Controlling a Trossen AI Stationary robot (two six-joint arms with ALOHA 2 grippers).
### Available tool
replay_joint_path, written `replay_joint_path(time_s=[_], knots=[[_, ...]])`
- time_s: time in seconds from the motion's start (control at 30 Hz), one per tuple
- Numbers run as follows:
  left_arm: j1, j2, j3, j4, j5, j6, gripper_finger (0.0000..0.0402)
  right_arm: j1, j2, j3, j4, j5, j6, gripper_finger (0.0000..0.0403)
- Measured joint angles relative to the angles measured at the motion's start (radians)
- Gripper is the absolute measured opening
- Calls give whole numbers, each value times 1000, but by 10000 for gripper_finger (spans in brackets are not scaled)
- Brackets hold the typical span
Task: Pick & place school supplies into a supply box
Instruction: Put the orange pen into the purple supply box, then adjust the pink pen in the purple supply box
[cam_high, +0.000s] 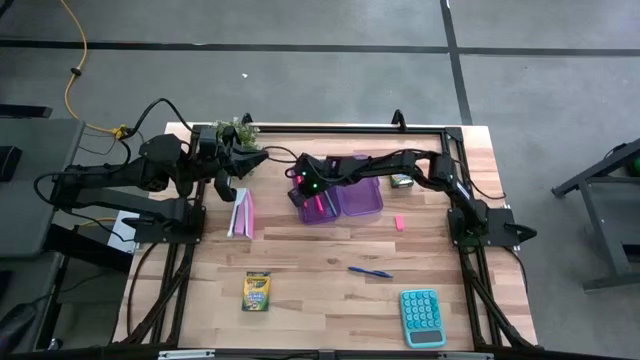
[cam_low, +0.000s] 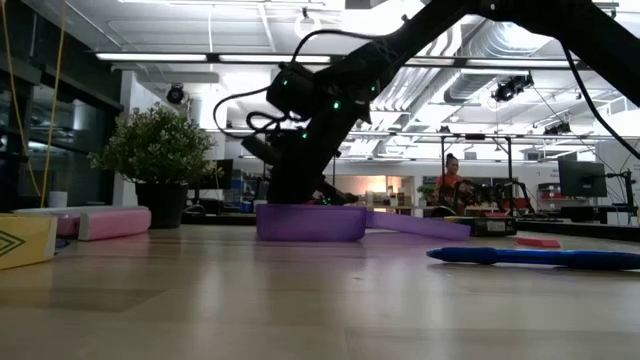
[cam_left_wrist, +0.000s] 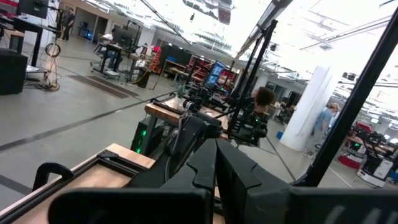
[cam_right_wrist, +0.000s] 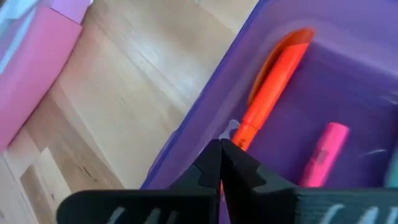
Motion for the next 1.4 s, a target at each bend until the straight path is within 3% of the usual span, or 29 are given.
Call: replay_joint_path(time_s=[0.53,0.77,1.2,1.4], knots=[[1,0,0,6,0,0,0,5,17,22,-41,9,4,0],[1,0,0,5,0,0,0,5,17,150,-257,145,-155,0],[0,0,0,4,1,0,0,-9,16,151,-394,116,-219,0],[1,0,0,4,1,0,0,-11,16,151,-379,115,-203,0]])
